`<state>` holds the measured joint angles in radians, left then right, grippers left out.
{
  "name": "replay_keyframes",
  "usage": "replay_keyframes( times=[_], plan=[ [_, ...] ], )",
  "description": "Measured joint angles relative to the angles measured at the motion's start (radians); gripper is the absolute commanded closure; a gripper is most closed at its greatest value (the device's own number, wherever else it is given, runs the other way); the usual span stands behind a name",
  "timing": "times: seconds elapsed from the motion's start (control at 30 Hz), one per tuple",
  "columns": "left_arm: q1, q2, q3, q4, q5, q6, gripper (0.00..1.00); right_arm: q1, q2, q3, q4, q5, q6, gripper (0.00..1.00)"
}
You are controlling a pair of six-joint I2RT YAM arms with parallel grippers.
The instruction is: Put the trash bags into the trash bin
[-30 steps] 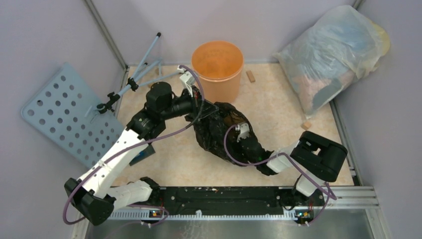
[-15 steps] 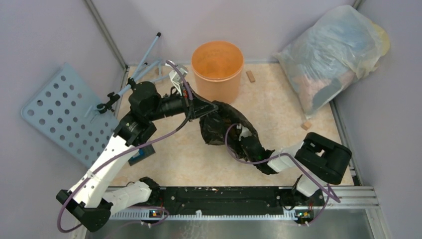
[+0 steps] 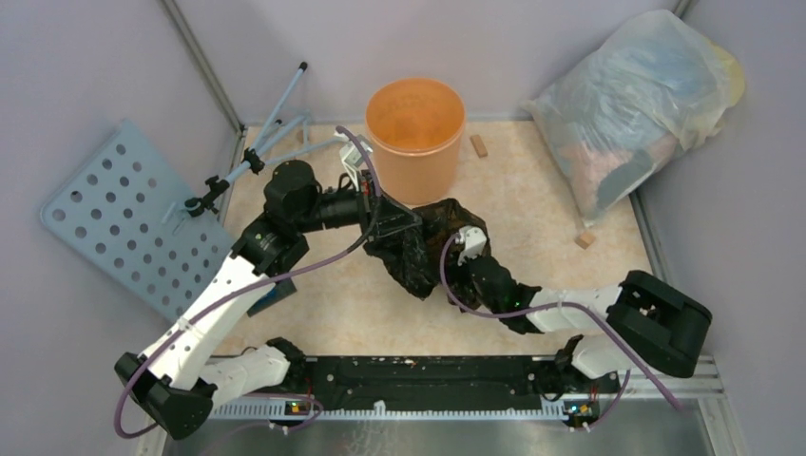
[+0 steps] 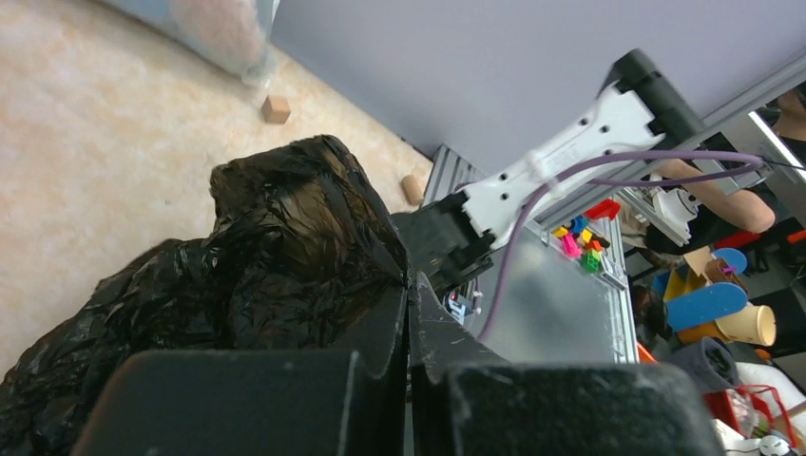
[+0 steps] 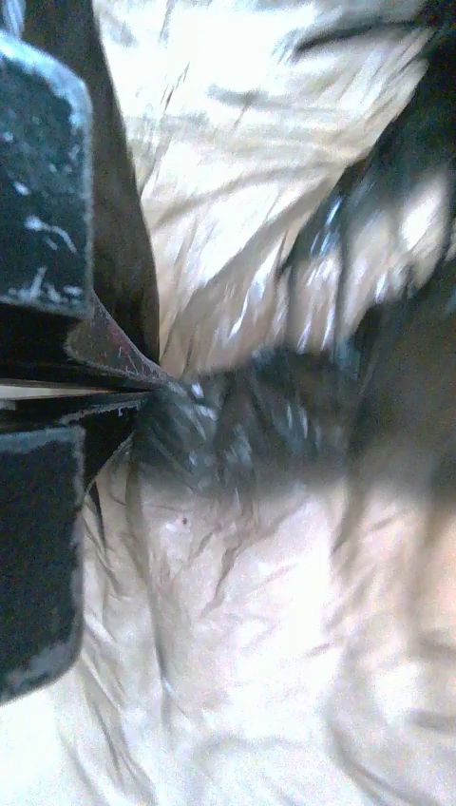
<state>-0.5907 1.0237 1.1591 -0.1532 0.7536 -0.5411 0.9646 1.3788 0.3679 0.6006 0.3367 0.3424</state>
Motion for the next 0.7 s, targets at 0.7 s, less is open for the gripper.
replay_keyframes(
  times=[0.7],
  plan=[
    [-0.003,0.033,-0.051,-0.034,-0.004,0.04,1.0,0.014,-0.303,-0.052,0.08,-0.325,-0.2,0.84]
  ],
)
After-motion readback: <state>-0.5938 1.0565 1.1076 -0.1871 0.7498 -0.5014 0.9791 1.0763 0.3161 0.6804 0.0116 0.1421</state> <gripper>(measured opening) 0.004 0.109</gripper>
